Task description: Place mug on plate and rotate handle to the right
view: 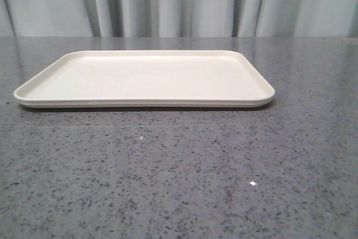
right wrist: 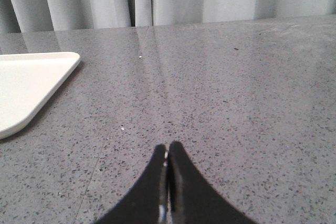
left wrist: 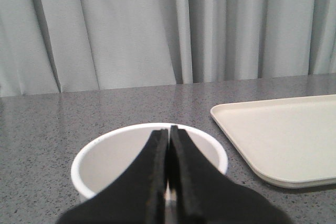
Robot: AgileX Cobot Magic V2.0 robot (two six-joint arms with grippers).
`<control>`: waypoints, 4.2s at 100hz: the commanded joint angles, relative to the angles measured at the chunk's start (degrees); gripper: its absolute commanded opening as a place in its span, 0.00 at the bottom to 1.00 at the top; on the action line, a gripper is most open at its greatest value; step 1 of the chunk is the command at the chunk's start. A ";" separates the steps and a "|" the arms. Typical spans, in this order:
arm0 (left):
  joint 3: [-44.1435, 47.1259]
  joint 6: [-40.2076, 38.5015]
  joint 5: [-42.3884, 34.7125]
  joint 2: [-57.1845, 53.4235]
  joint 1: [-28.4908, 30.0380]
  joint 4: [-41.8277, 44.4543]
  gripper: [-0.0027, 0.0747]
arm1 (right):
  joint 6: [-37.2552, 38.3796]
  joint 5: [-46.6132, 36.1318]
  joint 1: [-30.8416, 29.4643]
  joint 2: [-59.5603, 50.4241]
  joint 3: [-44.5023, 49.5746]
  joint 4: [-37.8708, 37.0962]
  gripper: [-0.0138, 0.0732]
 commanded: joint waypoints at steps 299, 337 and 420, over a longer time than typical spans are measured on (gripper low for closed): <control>-59.19 -0.49 12.96 31.12 -0.05 -8.38 0.01 | -6.68 10.51 -0.35 37.05 -65.81 0.20 0.44; -67.95 -0.49 28.27 38.01 -0.05 -8.52 0.03 | -9.89 7.41 -0.35 37.49 -66.33 0.20 0.51; -84.30 1.13 49.67 45.47 -0.05 -5.69 0.52 | -10.05 4.52 -0.35 37.46 -66.33 0.14 0.51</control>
